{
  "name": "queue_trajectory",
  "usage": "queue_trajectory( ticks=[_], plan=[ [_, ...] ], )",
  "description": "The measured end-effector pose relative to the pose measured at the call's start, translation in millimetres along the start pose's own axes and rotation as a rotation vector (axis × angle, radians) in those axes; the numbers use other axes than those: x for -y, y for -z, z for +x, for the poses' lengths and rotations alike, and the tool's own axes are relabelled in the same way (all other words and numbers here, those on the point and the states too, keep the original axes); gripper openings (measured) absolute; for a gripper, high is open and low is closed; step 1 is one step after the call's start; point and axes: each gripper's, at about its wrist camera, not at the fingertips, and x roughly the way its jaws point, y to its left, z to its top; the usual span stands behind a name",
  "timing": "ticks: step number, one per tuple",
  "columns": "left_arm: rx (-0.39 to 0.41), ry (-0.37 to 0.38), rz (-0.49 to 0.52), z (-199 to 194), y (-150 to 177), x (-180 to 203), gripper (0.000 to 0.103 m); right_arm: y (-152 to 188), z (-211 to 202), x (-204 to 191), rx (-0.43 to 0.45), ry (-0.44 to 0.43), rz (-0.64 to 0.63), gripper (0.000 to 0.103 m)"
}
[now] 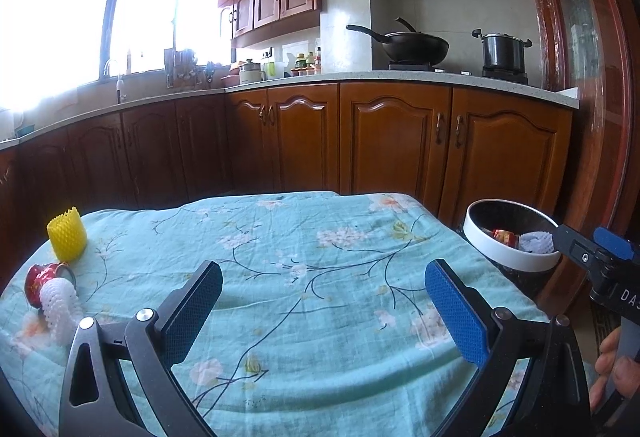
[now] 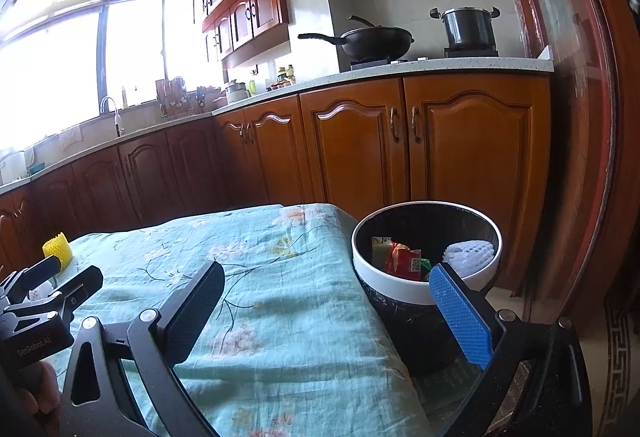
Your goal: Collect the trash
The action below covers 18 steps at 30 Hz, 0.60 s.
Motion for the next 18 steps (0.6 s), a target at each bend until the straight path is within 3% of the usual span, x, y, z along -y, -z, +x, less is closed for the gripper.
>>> queue_trajectory(
  ticks=[18],
  plan=[
    [0.004,0.007,0.001,3.0,1.1,-2.1,0.102,-1.8,-2.2,-0.1,0.007,-0.017,0.009,0.103]
  ],
)
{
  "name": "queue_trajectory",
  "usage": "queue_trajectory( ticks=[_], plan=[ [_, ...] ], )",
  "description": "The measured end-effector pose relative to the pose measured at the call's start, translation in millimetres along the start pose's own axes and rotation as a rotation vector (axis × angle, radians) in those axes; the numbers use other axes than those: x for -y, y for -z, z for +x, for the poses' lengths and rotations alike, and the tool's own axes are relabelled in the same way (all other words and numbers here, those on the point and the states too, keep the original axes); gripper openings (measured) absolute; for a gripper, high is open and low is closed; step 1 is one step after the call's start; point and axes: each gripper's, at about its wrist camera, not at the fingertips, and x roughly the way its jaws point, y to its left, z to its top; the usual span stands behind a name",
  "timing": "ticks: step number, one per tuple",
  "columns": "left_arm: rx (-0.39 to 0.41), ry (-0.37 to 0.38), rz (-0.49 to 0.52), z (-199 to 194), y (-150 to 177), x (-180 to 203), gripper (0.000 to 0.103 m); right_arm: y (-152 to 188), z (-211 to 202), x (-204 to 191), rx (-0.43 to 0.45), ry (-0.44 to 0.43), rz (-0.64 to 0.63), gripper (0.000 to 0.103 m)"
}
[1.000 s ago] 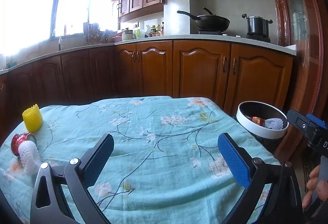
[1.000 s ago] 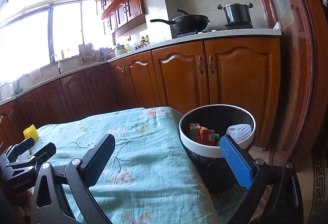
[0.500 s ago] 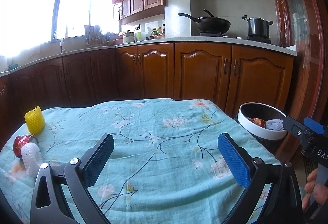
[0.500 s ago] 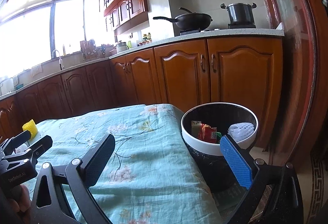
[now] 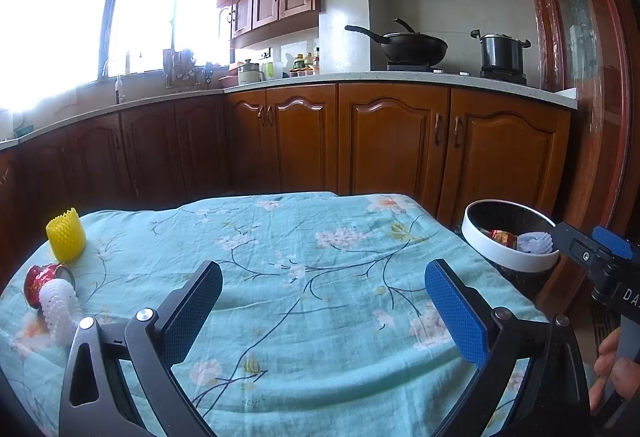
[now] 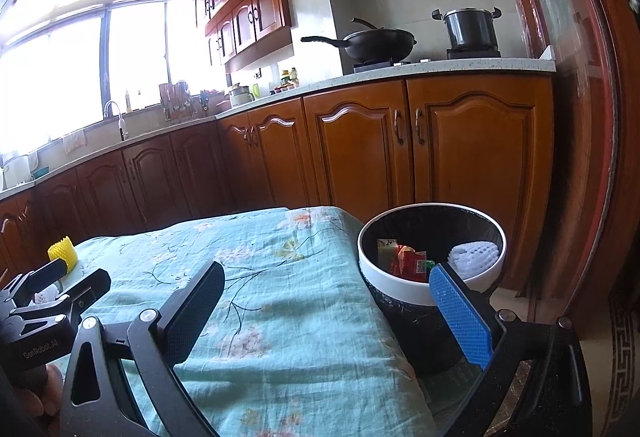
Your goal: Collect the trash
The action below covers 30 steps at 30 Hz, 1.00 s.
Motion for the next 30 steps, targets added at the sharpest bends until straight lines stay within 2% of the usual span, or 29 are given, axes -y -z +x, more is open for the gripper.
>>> queue_trajectory(
  ticks=[30],
  plan=[
    [0.009,0.010,0.000,-0.9,0.7,-0.1,0.102,-5.0,-5.1,-4.0,0.013,-0.010,-0.004,0.103]
  ],
)
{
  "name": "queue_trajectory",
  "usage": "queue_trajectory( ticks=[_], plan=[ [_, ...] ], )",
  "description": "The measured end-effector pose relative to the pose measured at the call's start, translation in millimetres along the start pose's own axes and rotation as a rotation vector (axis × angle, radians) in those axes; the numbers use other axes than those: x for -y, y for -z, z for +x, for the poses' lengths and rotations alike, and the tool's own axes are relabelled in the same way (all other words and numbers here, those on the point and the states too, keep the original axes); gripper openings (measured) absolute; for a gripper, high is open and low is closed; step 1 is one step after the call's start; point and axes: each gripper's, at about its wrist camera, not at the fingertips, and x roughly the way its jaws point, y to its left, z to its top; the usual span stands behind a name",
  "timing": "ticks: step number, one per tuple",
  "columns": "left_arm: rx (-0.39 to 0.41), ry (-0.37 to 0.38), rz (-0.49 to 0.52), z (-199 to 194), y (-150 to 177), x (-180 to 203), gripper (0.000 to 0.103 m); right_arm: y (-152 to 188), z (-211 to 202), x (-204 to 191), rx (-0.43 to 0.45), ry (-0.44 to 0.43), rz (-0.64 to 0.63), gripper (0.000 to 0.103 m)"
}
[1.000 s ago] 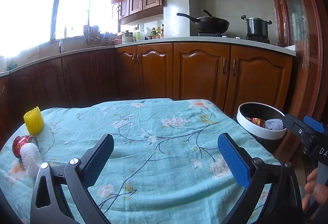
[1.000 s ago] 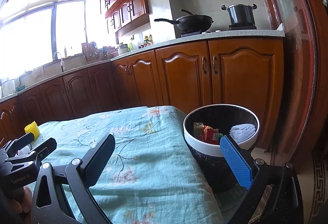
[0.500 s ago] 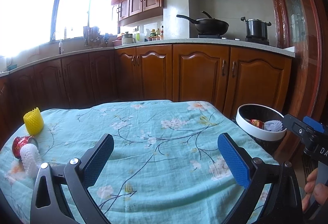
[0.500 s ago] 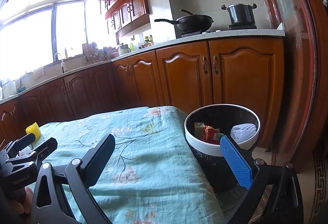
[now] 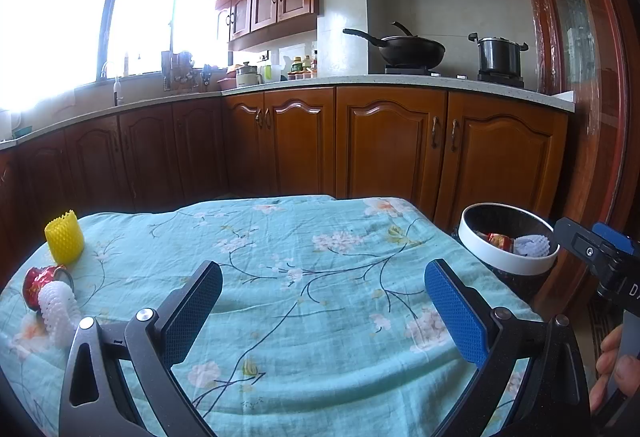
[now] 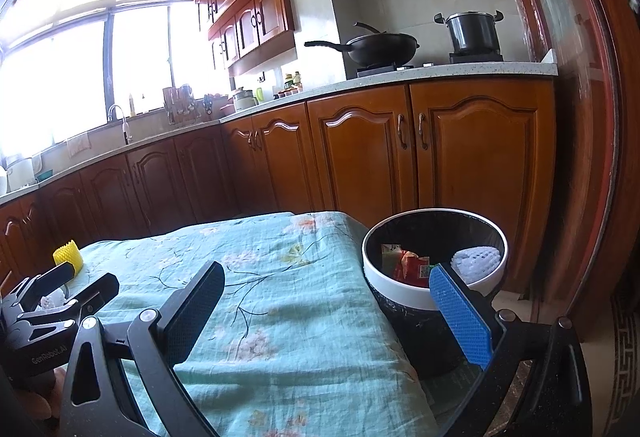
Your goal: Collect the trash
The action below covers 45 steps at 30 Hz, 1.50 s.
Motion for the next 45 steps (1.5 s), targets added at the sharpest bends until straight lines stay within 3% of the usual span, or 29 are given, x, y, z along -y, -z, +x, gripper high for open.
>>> queue_trajectory(
  ticks=[45],
  plan=[
    [-0.011,0.016,-0.004,2.4,-1.2,0.9,0.102,-4.8,2.8,-2.5,0.005,-0.023,0.000,0.103]
  ],
)
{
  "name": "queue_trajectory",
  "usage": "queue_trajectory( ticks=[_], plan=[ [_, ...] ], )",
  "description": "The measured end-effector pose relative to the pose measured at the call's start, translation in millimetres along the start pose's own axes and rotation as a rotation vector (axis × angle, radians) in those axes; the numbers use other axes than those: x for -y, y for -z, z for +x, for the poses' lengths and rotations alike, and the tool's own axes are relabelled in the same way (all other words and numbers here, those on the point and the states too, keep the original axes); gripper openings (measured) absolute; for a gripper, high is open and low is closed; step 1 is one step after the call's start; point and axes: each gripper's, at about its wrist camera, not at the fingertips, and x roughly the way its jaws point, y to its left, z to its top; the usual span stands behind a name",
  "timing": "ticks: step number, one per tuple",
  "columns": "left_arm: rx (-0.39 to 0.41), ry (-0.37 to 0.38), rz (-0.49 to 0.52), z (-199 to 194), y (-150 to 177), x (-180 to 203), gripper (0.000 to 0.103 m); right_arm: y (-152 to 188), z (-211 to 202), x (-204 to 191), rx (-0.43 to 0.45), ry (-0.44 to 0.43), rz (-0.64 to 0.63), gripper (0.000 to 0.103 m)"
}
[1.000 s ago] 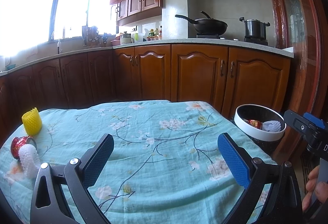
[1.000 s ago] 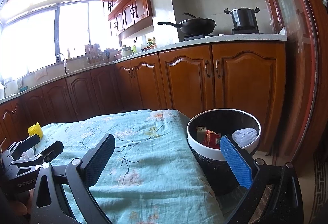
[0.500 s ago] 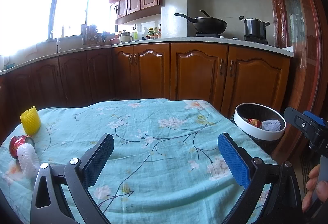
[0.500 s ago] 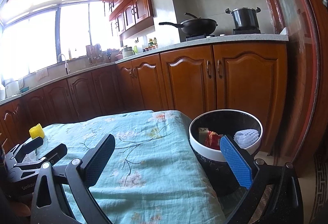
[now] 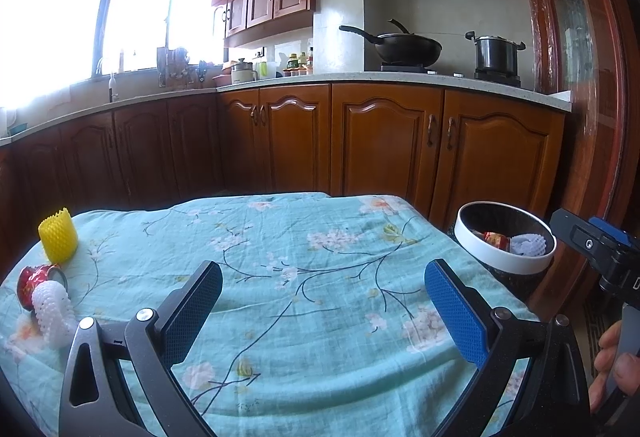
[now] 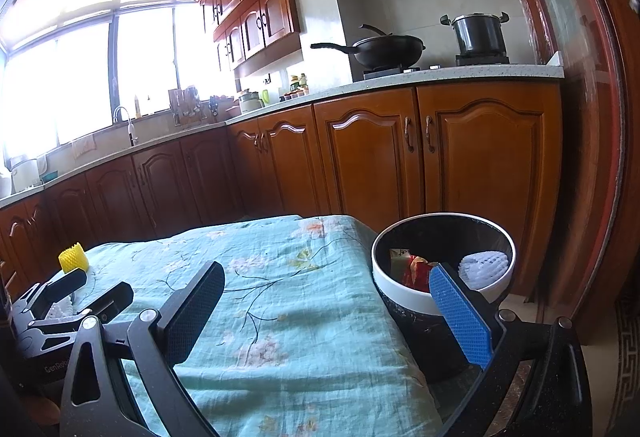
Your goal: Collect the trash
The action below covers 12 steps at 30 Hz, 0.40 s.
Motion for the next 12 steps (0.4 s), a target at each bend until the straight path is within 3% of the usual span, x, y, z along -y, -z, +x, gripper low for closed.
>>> queue_trajectory(
  ticks=[12],
  plan=[
    [-0.019,0.003,-0.021,-1.4,-0.7,-3.4,0.102,2.4,6.8,-4.3,-0.024,-0.004,0.002,0.103]
  ],
)
